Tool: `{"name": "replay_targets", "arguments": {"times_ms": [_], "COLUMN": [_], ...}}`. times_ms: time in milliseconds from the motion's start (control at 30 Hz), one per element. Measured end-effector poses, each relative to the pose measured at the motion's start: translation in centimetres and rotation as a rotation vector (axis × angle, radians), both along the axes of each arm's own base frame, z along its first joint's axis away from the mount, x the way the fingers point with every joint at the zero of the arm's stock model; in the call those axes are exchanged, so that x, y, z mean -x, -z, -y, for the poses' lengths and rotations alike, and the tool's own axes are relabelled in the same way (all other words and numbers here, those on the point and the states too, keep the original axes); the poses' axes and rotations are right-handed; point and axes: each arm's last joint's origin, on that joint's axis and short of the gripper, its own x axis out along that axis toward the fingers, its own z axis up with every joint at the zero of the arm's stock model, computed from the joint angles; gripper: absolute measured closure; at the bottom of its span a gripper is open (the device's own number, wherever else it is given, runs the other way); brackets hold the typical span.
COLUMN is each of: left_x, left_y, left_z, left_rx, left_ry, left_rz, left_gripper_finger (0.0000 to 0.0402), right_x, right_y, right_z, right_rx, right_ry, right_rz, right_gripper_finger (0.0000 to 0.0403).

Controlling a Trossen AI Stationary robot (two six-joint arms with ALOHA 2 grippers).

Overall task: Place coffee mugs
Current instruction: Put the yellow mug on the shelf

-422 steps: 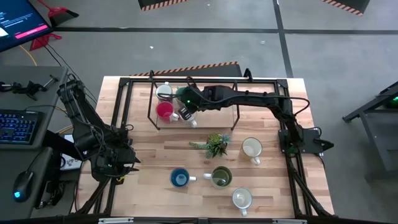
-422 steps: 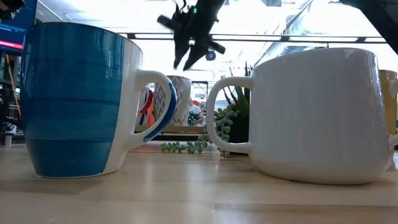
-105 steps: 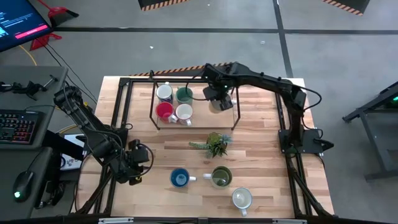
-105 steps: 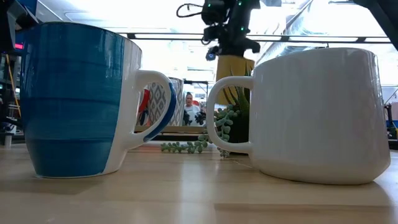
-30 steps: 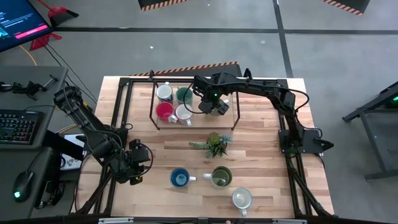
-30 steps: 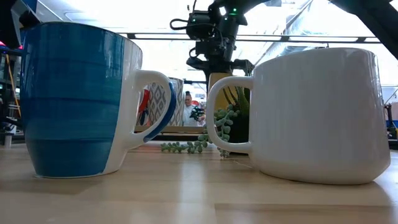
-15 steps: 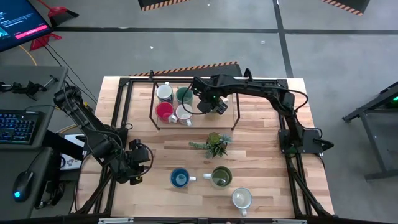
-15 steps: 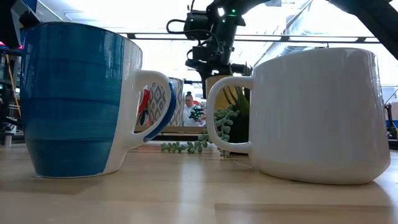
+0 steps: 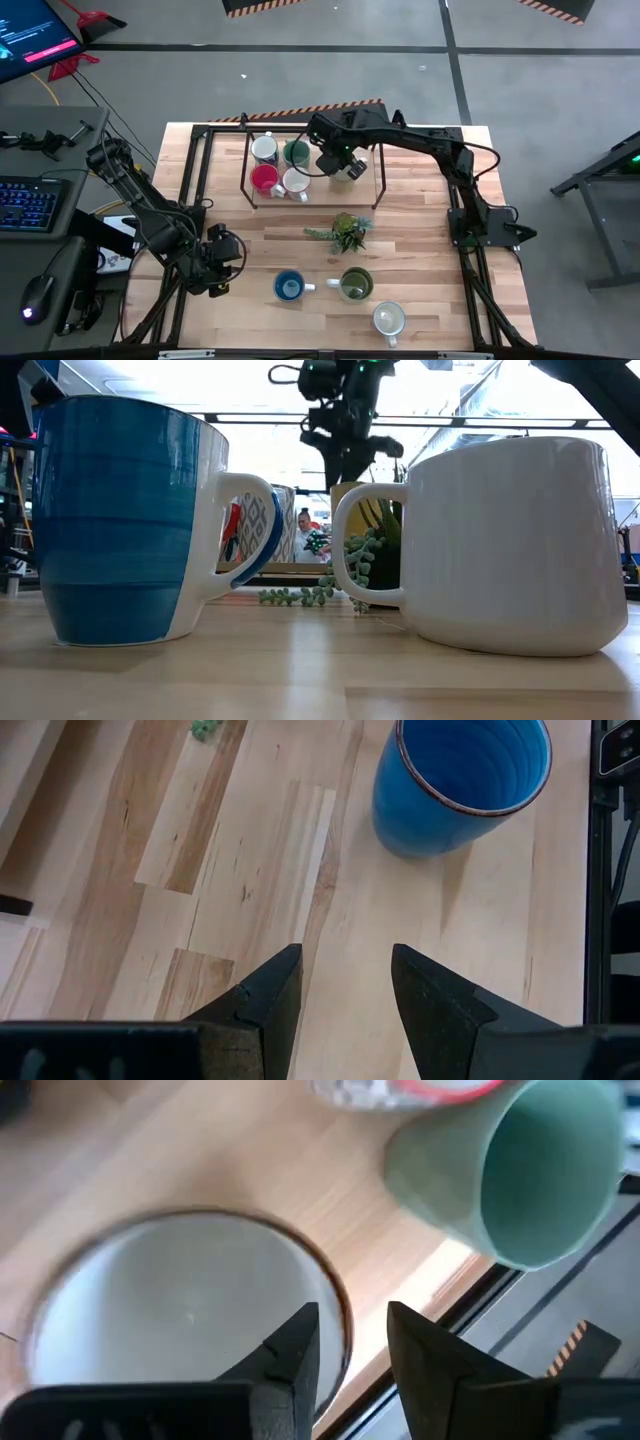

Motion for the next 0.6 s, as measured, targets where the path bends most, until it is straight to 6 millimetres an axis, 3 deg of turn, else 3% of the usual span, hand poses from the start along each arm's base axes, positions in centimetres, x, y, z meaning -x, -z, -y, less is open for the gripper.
{"name": "replay_targets", "arguments": {"times_ms": [233,467,600], "left_x": [0.0,0.0,0.0], "left_y": [0.0,0.0,0.0], "left_z": [0.0,0.0,0.0], "left_rx": [0.000,-0.009,-0.013], "left_ry": [0.000,0.009,0.014], "left_rz": [0.000,-0.003,-0.003], "left_gripper_finger": [0.0255,0.0255,0.0255], "right_x": [0.5,2.3,2.1], "right_y": [-2.7,-4.3,-4.5], "right_z": [-1.1,-3.1,-4.1], "right_rx": [-0.036,-0.149,-0.275], "right_ry": [0.091,0.358,0.508], "right_rz": [0.020,-0.077,-0.046], "right_gripper_finger": [0.0304,0.0304,0.0304]}}
